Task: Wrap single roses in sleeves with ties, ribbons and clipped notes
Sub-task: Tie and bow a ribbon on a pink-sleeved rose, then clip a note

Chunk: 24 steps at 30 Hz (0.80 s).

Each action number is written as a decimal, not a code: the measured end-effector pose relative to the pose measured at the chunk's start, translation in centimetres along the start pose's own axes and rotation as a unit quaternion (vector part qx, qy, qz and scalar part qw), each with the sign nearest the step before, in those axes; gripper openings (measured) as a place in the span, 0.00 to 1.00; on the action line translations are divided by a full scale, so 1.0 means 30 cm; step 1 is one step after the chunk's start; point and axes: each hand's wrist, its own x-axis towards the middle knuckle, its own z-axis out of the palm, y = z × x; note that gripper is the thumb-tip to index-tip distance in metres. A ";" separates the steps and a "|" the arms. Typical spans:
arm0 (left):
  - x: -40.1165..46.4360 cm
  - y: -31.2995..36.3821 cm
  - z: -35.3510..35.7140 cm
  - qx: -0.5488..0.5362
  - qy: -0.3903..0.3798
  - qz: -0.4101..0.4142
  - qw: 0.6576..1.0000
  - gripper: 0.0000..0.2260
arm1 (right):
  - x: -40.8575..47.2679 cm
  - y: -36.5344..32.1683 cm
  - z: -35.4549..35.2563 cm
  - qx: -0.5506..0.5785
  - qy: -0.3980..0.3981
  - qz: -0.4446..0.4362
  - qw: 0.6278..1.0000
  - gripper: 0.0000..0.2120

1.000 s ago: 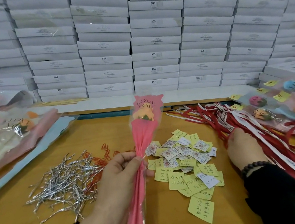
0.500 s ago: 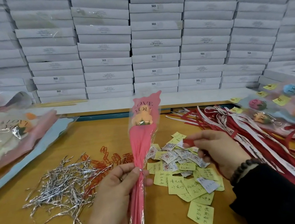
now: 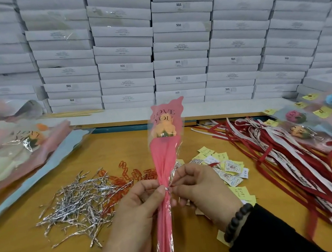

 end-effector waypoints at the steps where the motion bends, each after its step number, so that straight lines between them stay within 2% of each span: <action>1: -0.002 0.001 0.002 -0.001 -0.003 -0.002 1.000 0.06 | -0.003 -0.003 0.002 -0.015 0.002 -0.011 1.000 0.08; 6: -0.007 0.009 0.010 -0.002 -0.011 -0.001 1.000 0.06 | -0.003 0.009 0.027 -0.076 0.015 -0.056 0.995 0.16; 10: -0.012 0.008 0.010 -0.006 -0.008 -0.014 1.000 0.06 | -0.009 0.007 0.028 -0.048 -0.004 -0.046 0.998 0.16; 13: -0.002 0.003 -0.002 -0.003 0.018 -0.024 1.000 0.10 | -0.013 -0.009 0.026 -0.055 -0.036 -0.044 0.997 0.16; 16: 0.009 0.010 -0.018 0.001 0.044 -0.022 0.999 0.10 | -0.008 -0.023 0.006 -0.155 -0.043 -0.068 0.985 0.19; 18: 0.010 0.020 -0.024 -0.002 0.051 -0.023 0.998 0.11 | -0.011 -0.034 -0.016 -0.177 -0.070 -0.047 0.981 0.19; 21: 0.013 0.037 -0.033 -0.012 0.064 -0.015 0.998 0.11 | -0.021 -0.058 -0.066 -0.150 -0.107 0.039 0.982 0.14; 24: 0.020 0.049 -0.049 -0.036 0.085 -0.005 0.996 0.09 | -0.016 -0.076 -0.118 -0.135 -0.090 0.040 0.986 0.03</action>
